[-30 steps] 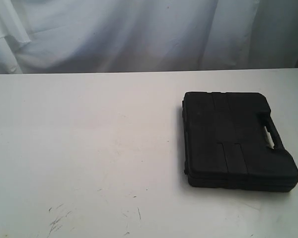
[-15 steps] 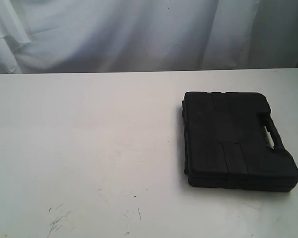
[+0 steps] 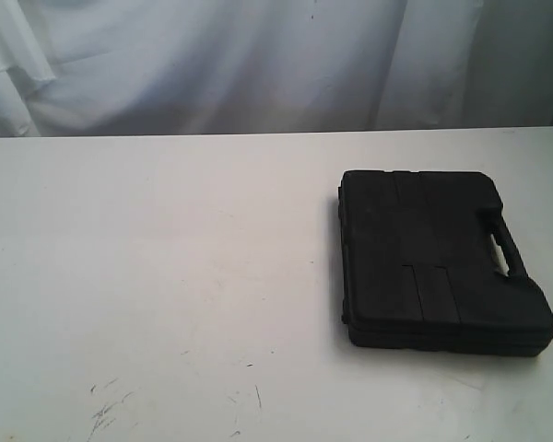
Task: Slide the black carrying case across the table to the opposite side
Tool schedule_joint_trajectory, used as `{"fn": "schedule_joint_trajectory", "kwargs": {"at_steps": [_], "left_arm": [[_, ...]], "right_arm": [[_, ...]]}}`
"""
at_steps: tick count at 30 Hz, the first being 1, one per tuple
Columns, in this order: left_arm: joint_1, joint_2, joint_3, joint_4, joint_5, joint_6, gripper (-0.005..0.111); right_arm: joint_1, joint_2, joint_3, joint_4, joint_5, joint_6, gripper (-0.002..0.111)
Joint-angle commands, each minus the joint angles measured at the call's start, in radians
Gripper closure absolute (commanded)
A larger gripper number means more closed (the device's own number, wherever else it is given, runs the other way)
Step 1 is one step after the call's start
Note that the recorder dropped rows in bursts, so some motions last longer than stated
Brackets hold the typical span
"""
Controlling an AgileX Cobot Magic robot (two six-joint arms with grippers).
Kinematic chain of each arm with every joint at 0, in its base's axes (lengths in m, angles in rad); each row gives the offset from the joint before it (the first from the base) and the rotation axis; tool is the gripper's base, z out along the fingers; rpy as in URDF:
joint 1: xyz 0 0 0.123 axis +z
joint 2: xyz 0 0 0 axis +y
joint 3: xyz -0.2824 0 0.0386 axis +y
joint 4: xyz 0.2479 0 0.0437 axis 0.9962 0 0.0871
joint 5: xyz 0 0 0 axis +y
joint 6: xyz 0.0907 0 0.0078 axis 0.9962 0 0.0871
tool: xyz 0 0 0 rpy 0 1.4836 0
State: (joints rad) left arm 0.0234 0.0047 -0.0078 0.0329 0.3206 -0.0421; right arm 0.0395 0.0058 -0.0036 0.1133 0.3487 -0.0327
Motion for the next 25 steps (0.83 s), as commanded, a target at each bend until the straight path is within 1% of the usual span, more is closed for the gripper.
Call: {"fn": "schedule_joint_trajectory", "kwargs": {"at_steps": [1,25], "left_arm": [[-0.004,-0.005,0.008,-0.001,-0.007,-0.002,0.107],[-0.004,-0.005,0.008,-0.001,-0.007,-0.002,0.107]], "right_arm": [[0.002,-0.006,0.004,0.0,0.003,-0.006,0.108],[0.002,-0.006,0.004,0.0,0.003,-0.015,0.108]]}}
